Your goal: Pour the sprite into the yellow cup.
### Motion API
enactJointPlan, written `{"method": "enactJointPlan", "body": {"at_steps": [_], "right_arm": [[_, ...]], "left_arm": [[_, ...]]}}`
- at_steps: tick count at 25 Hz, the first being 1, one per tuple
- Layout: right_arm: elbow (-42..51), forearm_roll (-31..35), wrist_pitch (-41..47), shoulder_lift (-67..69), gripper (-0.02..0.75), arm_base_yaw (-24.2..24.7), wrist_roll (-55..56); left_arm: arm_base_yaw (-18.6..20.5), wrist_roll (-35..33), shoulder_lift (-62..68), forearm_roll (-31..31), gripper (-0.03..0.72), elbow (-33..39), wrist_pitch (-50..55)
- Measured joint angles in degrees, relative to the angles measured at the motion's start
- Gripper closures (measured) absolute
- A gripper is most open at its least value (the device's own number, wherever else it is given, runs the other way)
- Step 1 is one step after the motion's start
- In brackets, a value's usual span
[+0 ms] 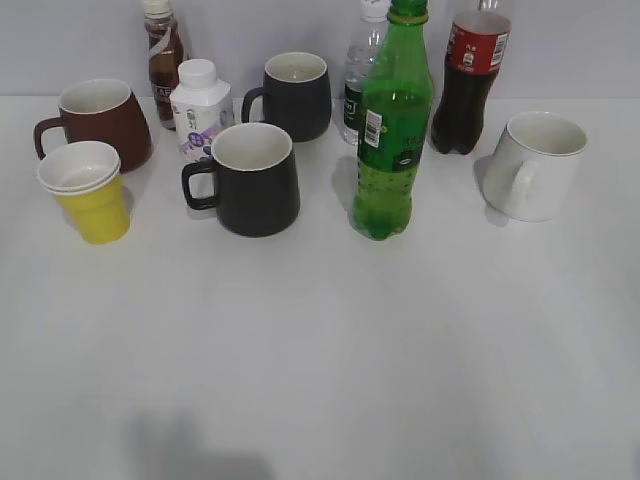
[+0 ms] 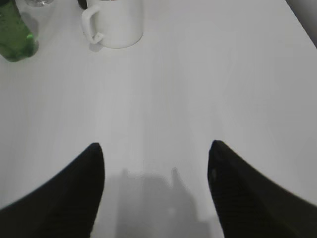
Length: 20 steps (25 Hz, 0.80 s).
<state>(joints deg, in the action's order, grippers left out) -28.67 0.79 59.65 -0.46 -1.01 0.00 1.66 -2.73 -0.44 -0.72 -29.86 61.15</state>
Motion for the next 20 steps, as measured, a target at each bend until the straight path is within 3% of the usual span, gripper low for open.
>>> {"method": "enactJointPlan", "body": {"at_steps": [20], "right_arm": [[0.0,0.0,0.0,0.0,0.248,0.0,0.0]], "left_arm": [[0.0,0.0,0.0,0.0,0.452,0.0,0.0]]}}
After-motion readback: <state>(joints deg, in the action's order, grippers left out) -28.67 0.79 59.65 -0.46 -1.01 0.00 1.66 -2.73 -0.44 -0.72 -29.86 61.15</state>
